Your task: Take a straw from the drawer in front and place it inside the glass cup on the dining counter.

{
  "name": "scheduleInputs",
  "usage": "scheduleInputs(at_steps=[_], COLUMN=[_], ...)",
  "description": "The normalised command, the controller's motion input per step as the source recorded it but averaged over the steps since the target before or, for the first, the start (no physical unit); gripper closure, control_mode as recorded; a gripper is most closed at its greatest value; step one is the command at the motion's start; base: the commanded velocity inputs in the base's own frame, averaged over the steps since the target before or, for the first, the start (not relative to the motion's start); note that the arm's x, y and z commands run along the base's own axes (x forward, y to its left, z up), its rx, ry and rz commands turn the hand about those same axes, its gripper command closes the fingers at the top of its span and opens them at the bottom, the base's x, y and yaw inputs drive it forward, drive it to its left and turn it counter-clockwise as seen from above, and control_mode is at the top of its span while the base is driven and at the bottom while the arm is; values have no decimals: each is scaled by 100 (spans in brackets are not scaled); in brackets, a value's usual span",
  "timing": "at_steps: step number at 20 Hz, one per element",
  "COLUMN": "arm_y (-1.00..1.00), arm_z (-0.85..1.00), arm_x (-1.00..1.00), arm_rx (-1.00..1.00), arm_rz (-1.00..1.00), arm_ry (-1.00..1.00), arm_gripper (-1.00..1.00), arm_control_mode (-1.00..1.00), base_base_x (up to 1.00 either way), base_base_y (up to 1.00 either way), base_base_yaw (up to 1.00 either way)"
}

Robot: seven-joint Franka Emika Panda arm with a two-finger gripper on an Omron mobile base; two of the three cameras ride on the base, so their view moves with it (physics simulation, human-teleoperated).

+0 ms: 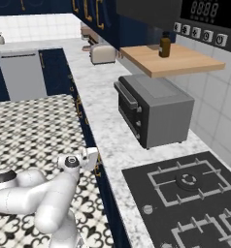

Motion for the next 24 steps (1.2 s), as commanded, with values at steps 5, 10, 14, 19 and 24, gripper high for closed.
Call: scheduleInputs(at_steps=[5,10,14,19,24], arm_y=[0,10,61,99,100], arm_z=[-34,-3,0,0,3], arm_x=[12,-30,-70,-65,-62], arm_rx=[-4,-4,0,0,0], arm_rz=[0,0,0,0,0], arm_ry=[1,-5,-6,-1,0], arm_gripper=[100,100,100,100,100], arm_control_mode=[-100,-100,-100,-100,-100], base_base_x=[0,0,0,0,0], base_base_y=[0,0,0,0,0], base_base_yaw=[0,0,0,0,0])
